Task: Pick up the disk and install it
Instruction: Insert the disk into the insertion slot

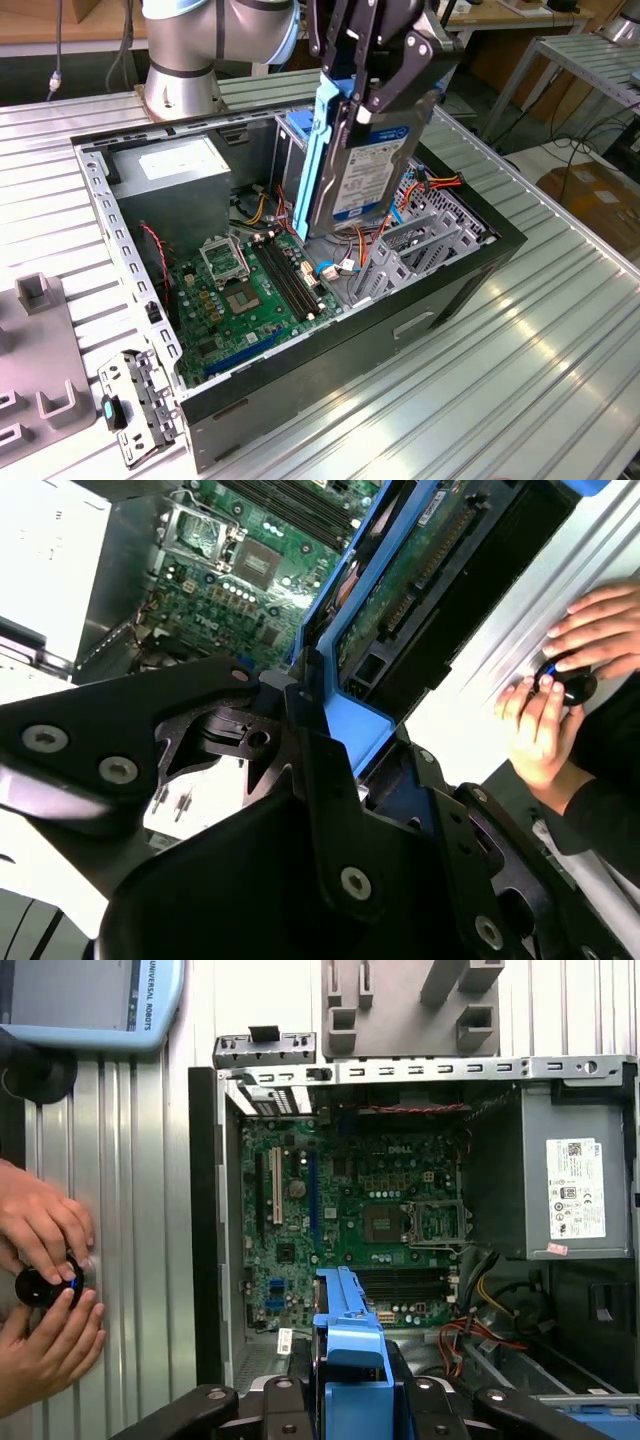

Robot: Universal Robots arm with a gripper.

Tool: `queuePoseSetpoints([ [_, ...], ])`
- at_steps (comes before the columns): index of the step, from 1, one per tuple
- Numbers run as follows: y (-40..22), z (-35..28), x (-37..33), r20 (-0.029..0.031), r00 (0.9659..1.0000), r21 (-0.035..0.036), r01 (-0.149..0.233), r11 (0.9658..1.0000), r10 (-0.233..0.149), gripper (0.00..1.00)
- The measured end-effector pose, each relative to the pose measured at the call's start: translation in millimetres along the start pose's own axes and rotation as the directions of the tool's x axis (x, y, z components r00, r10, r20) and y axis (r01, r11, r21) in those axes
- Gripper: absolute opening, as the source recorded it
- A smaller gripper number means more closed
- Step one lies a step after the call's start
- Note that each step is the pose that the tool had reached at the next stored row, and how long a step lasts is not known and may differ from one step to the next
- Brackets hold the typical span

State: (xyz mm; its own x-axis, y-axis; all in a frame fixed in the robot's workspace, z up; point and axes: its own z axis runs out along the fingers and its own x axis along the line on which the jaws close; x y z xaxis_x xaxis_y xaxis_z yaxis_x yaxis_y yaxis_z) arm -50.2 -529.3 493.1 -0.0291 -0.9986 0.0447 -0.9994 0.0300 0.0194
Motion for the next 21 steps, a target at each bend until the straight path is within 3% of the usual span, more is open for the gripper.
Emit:
queuePoseSetpoints([
  [6, -17.1, 1.5, 4.4, -0.003, 1.0, 0.0001, 0.0, 1.0, 0.0, 0.37],
  [15, -58.9, 3.9, 7.9, -0.0108, 0.9999, 0.0003, 0.0, 1.0, 0.0, 0.37],
  [21, -60.0, 3.9, 7.9, -0.0112, 0.9999, 0.0003, 0.0, 1.0, 0.0, 0.37],
])
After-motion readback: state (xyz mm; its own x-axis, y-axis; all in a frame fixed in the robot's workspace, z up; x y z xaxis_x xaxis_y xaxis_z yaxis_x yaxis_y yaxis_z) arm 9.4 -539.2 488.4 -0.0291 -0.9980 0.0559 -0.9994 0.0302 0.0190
